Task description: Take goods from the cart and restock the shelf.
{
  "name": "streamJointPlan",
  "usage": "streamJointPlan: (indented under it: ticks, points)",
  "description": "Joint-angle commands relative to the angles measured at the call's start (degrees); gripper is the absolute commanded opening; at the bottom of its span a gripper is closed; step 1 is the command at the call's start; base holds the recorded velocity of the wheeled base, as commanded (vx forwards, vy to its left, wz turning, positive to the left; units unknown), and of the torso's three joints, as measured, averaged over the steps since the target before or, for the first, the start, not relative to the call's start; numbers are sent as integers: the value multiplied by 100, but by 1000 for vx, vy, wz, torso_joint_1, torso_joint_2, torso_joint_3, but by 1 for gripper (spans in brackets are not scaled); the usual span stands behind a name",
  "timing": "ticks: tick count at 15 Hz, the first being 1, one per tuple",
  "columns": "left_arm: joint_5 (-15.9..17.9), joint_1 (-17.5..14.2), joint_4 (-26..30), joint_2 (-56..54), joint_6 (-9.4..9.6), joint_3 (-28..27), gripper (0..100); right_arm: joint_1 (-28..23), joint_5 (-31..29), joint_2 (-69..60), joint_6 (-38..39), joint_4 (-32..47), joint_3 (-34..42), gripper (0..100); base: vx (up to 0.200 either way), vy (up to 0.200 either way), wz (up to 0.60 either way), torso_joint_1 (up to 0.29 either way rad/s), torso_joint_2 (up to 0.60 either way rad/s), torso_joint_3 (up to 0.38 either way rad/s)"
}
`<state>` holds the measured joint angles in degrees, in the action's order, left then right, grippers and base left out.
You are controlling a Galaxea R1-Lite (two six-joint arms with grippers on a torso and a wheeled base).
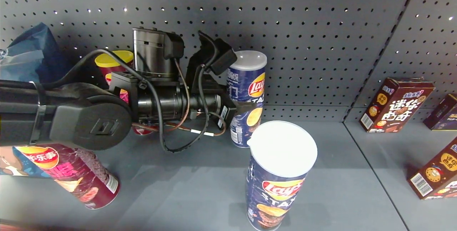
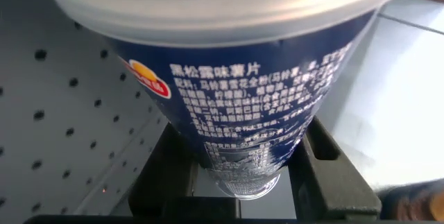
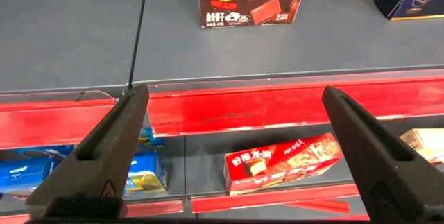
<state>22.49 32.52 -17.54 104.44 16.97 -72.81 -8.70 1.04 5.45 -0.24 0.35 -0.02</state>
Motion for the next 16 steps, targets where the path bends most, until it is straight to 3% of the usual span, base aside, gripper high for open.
streamJointPlan:
  ticks: [1, 15, 16]
  points:
    - [1, 26, -65, 174, -1, -49, 0, 0, 2, 9, -2, 0, 2, 100, 0, 0, 0, 0, 0, 0]
    - [-8, 70, -83, 472, 78, -163, 0, 0, 2, 9, -2, 0, -6, 100, 0, 0, 0, 0, 0, 0]
    - [-17, 70, -83, 472, 78, -154, 100, 0, 2, 9, -2, 0, -6, 100, 0, 0, 0, 0, 0, 0]
